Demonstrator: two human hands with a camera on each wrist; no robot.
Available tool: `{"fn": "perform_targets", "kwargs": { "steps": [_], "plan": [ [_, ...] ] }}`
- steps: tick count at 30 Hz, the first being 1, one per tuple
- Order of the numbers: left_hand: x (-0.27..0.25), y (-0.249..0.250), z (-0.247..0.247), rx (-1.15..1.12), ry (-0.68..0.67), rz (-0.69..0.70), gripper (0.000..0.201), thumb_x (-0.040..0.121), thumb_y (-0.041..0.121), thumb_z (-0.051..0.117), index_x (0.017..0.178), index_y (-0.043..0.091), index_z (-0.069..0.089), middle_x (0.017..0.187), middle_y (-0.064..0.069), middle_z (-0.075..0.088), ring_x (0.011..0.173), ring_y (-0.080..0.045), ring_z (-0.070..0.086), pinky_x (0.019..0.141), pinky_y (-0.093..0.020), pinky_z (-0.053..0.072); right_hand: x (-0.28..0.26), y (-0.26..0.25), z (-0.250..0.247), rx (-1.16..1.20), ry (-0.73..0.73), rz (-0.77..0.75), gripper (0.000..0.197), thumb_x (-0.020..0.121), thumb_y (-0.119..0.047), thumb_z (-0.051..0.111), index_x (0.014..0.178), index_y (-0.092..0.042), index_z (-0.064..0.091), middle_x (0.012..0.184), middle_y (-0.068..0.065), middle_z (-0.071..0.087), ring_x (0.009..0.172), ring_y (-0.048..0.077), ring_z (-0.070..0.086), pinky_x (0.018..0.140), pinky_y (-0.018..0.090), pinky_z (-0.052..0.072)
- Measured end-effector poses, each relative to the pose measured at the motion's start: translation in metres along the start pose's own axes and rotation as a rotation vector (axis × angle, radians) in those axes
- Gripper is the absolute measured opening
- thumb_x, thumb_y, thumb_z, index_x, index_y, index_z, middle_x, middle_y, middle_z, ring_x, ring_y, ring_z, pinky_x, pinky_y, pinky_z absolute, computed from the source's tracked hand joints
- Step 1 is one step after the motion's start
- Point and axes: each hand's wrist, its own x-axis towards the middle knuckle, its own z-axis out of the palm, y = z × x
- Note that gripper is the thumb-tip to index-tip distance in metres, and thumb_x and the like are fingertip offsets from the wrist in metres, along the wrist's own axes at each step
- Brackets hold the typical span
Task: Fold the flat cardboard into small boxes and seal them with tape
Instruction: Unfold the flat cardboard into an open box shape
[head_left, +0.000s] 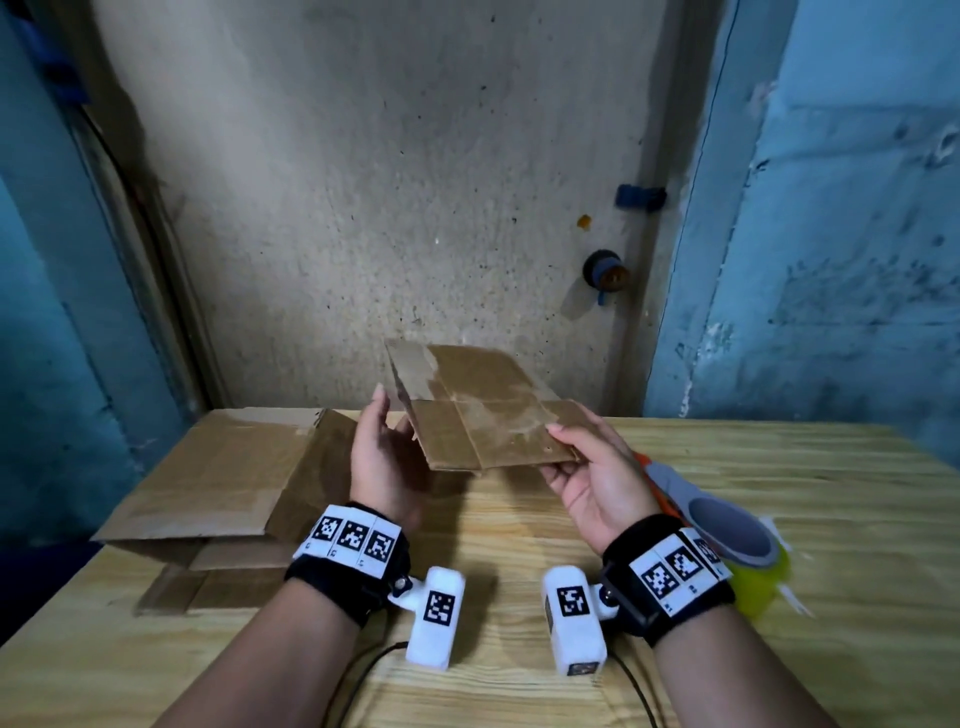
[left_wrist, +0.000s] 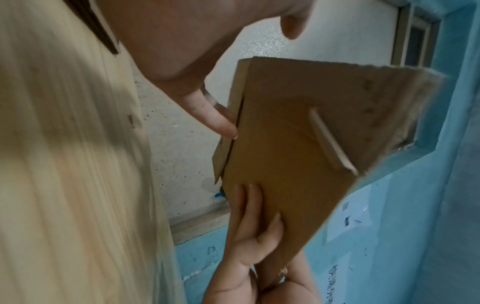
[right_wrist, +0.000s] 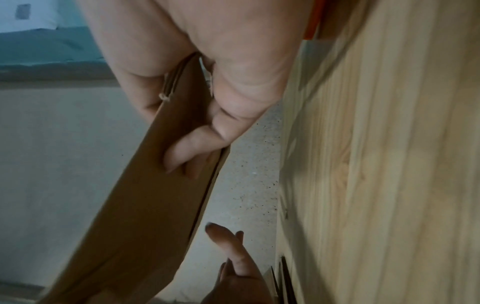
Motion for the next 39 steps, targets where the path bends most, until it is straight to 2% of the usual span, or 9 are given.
{"fn": "perform_targets", "kwargs": {
  "steps": [4,15,19,22,25,27,31,35,39],
  "plan": [
    [0.004,-0.003,-0.005,0.005,-0.020,0.101,0.057,0.080,0.072,0.066,0.116,0.029,0.076,0.140,-0.007,0.059,0.133,-0.035,0.053,0.117,-0.059,0.032,0.001,0.000,0.001,0.004,0.045,0.115,0.009,0.098,-0.003,0.060,0.102,-0.007,0.067,0.087,0.011,0.075,0.066,0.016,0.071,0.048,0.020,0.053],
    [0.015,-0.007,-0.011,0.137,0.018,0.208,0.074,0.086,0.079,0.048,0.144,0.034,0.054,0.144,0.012,0.058,0.136,-0.006,0.048,0.121,-0.039,0.024,0.006,0.003,-0.005,0.106,0.190,0.178,0.023,0.098,-0.031,0.064,0.096,-0.009,0.062,0.064,0.006,0.068,0.045,0.013,0.059,0.045,0.018,0.043],
    [0.022,-0.010,-0.016,0.154,0.048,0.223,0.078,0.083,0.080,0.053,0.146,0.032,0.051,0.145,0.013,0.056,0.136,-0.004,0.048,0.116,-0.033,0.031,0.009,0.007,-0.007,0.122,0.196,0.116,0.072,0.088,-0.069,0.067,0.116,-0.002,0.064,0.095,0.015,0.075,0.076,0.023,0.074,0.061,0.030,0.061],
    [0.024,-0.011,-0.013,0.172,0.065,0.250,0.066,0.084,0.074,0.058,0.131,0.028,0.057,0.130,0.012,0.061,0.119,-0.002,0.056,0.107,-0.031,0.038,0.010,0.009,-0.006,0.193,0.141,0.091,0.078,0.088,-0.070,0.063,0.132,-0.006,0.054,0.130,0.028,0.066,0.112,0.040,0.072,0.080,0.045,0.066],
    [0.026,-0.011,-0.013,0.151,0.080,0.268,0.044,0.080,0.070,0.067,0.095,0.030,0.056,0.082,0.010,0.053,0.076,-0.005,0.049,0.077,-0.025,0.037,0.011,0.010,-0.005,0.220,0.107,0.119,0.075,0.091,-0.066,0.062,0.139,-0.010,0.049,0.129,0.033,0.064,0.113,0.045,0.071,0.090,0.052,0.062],
    [0.027,-0.011,-0.013,0.163,0.045,0.275,0.053,0.070,0.073,0.076,0.084,0.029,0.050,0.075,0.009,0.041,0.068,-0.005,0.039,0.068,-0.025,0.030,0.015,0.013,-0.007,0.225,0.096,0.153,0.080,0.088,-0.072,0.058,0.141,-0.014,0.047,0.123,0.037,0.065,0.108,0.048,0.072,0.089,0.058,0.062],
    [0.029,-0.014,-0.015,0.202,-0.031,0.263,0.073,0.057,0.079,0.079,0.102,0.026,0.056,0.099,0.005,0.056,0.091,-0.003,0.048,0.081,-0.024,0.037,0.026,0.021,-0.018,0.209,0.079,0.210,0.106,0.077,-0.086,0.054,0.158,-0.021,0.035,0.135,0.041,0.057,0.108,0.054,0.070,0.079,0.063,0.062],
    [0.028,-0.014,-0.018,0.237,-0.001,0.253,0.109,0.062,0.082,0.075,0.140,0.010,0.049,0.152,-0.003,0.050,0.139,-0.012,0.045,0.119,-0.031,0.028,0.029,0.020,-0.018,0.092,0.199,0.132,0.110,0.072,-0.082,0.054,0.161,-0.022,0.031,0.156,0.032,0.042,0.129,0.051,0.058,0.104,0.061,0.052],
    [0.021,-0.011,-0.014,0.317,0.039,0.301,0.094,0.082,0.079,0.058,0.148,0.014,0.044,0.155,-0.012,0.044,0.146,-0.026,0.040,0.123,-0.041,0.027,0.032,0.023,-0.019,-0.125,0.327,-0.032,0.063,0.105,-0.046,0.053,0.162,-0.039,0.029,0.165,0.006,0.039,0.142,0.039,0.049,0.115,0.052,0.043]
  ]
}}
